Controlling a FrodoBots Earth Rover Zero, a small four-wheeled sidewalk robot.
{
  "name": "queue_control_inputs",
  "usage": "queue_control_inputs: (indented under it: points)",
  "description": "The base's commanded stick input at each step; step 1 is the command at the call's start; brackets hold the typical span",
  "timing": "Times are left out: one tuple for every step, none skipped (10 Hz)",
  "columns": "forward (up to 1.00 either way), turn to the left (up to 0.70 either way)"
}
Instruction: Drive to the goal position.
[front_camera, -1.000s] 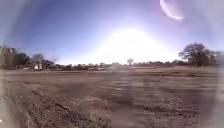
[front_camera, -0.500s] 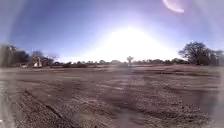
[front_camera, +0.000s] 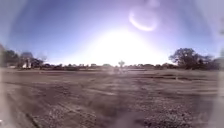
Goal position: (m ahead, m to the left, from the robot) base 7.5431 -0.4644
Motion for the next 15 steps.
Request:
queue_control_inputs:
  points:
    - [0.5, 0.0]
    - [0.5, 0.0]
    - [0.5, 0.0]
    - [0.5, 0.0]
    - [0.5, 0.0]
    - [0.5, 0.0]
    - [0.5, 0.0]
    - [0.5, 0.0]
    - [0.5, 0.0]
    - [0.5, 0.0]
    - [0.5, 0.0]
    - [0.5, 0.0]
    - [0.5, 0.0]
    - [0.5, 0.0]
    - [0.5, 0.0]
